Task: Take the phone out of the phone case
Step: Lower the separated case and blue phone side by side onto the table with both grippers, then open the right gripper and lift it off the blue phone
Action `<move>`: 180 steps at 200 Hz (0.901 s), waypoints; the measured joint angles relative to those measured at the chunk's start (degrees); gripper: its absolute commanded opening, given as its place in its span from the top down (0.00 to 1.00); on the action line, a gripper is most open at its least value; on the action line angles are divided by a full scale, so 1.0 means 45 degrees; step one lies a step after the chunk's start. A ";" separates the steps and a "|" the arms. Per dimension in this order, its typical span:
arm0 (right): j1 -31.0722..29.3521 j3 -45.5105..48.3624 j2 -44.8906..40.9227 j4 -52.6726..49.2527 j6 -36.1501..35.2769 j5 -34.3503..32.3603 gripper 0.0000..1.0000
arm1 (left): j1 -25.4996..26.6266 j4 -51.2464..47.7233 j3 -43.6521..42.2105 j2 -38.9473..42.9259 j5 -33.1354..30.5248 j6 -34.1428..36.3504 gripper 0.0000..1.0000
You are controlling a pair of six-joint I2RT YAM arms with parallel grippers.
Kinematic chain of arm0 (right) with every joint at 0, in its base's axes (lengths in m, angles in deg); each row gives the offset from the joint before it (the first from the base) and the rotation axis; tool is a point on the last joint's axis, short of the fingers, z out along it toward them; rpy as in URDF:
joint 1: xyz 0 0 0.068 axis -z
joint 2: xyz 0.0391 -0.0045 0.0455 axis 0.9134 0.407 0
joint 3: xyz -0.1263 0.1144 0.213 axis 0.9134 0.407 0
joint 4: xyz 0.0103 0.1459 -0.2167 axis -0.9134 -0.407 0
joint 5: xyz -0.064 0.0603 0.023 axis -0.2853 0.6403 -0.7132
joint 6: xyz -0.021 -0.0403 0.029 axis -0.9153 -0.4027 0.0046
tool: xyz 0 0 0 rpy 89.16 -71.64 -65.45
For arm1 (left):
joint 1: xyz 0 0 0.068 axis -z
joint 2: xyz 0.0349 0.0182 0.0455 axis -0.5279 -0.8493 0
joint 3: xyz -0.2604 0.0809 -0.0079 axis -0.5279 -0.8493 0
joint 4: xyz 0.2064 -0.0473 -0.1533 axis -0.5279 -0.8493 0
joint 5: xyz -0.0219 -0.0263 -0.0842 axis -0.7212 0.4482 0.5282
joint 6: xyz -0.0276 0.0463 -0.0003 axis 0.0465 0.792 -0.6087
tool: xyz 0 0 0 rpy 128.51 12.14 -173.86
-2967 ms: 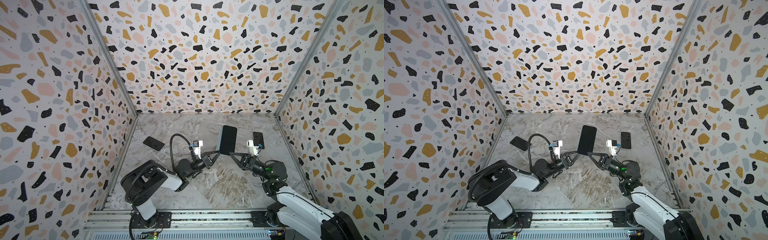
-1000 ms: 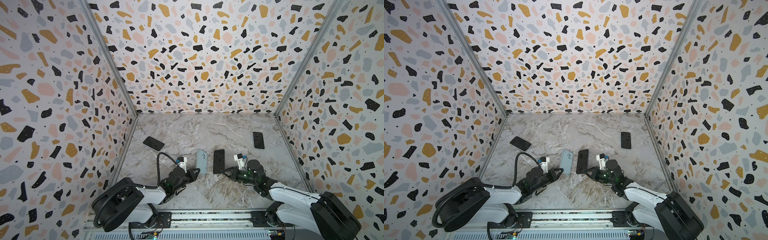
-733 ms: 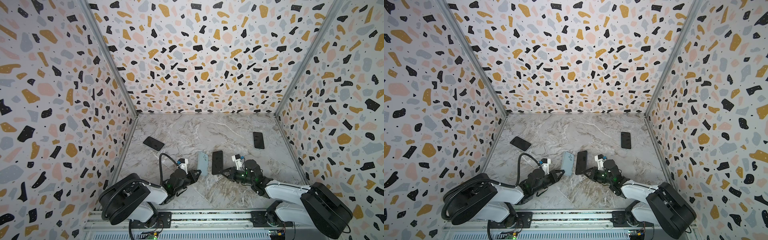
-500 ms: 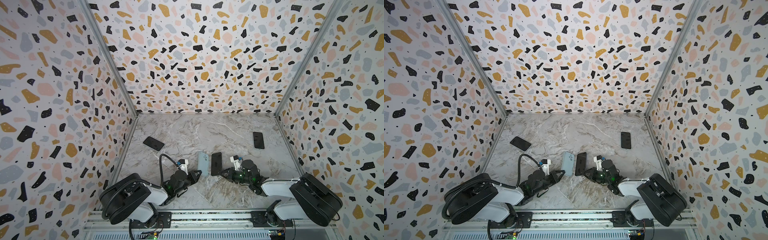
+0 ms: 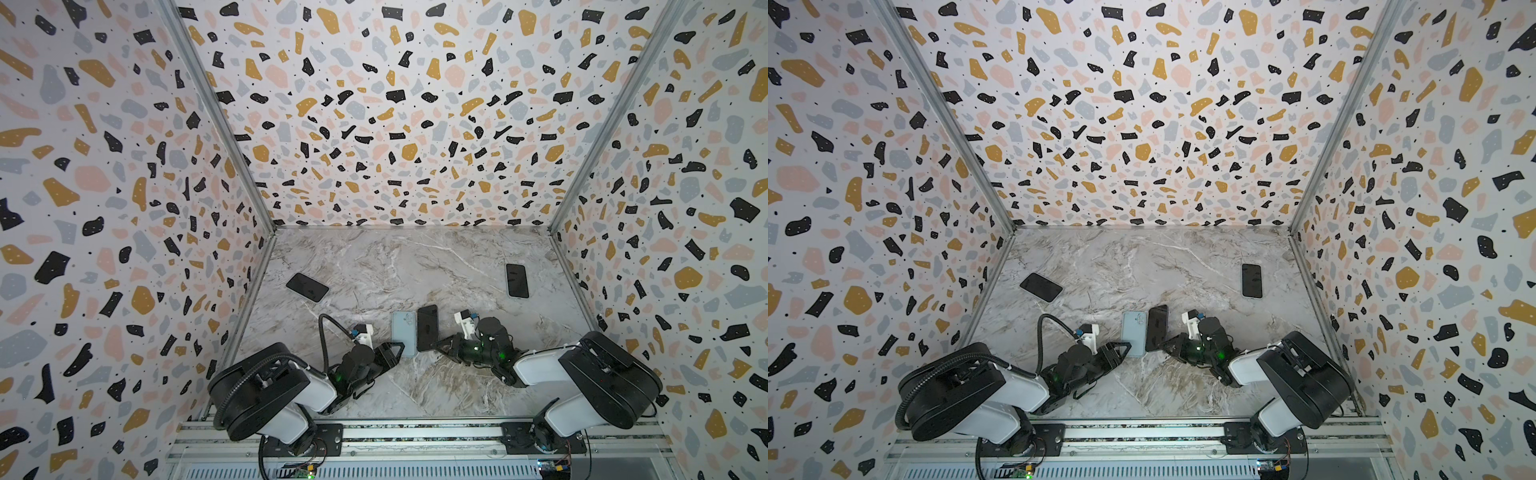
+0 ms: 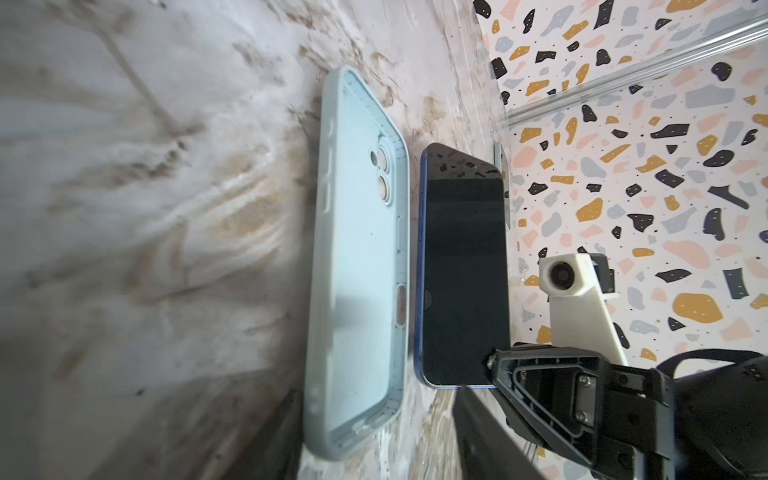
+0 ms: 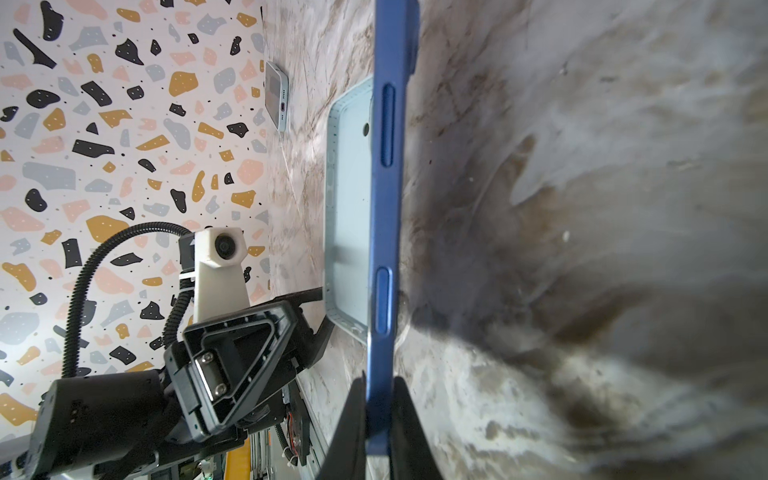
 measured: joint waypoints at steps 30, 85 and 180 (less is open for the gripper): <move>-0.0010 -0.0005 0.0010 -0.0019 -0.0019 0.0034 1.00 | 0.0000 -0.1661 0.0063 0.1292 -0.0539 0.0097 0.27; -0.0010 -0.0073 0.0005 -0.0525 -0.0321 0.0029 1.00 | 0.0000 -0.5173 0.0816 0.3667 -0.1778 0.0845 0.24; -0.0393 -0.0675 0.0500 -0.0665 -0.0583 0.0257 0.99 | 0.0000 -1.0530 0.3152 0.7359 -0.4342 0.3366 0.04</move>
